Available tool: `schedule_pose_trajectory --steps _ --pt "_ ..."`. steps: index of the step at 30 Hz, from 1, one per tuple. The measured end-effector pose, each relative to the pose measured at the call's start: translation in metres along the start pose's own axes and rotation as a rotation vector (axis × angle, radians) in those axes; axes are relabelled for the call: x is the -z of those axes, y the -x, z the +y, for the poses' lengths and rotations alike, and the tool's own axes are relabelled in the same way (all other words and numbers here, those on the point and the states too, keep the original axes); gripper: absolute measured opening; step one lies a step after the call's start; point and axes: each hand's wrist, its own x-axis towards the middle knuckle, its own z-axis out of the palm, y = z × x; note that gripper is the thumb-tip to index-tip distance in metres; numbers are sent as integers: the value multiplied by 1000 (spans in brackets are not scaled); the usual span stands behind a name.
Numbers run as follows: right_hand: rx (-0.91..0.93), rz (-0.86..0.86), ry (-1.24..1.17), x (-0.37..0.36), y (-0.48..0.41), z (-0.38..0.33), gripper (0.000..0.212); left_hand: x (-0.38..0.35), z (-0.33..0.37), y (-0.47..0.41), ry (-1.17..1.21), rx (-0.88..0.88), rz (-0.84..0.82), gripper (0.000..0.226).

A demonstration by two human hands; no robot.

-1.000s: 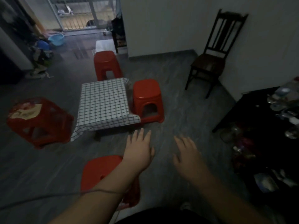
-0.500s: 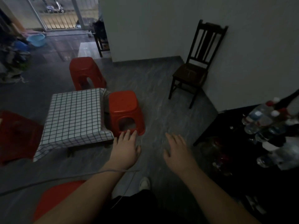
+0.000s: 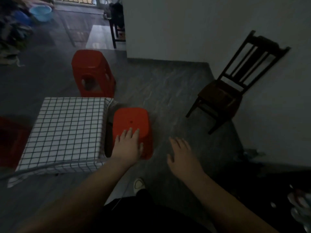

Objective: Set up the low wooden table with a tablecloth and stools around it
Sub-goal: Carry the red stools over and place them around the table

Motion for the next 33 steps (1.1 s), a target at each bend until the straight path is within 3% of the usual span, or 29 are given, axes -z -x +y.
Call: schedule_pose_trajectory --steps 10,16,27,33 --pt "251 -127 49 19 -213 -38 66 40 -68 -123 84 224 -22 71" --pt "470 -259 69 -2 -329 -53 66 22 -84 -178 132 432 4 72" --pt "1000 -603 269 -35 -529 -30 68 -24 -14 -285 413 1069 -11 72" --pt "1141 -733 330 -60 -586 -33 65 -44 13 -302 502 1240 26 72"
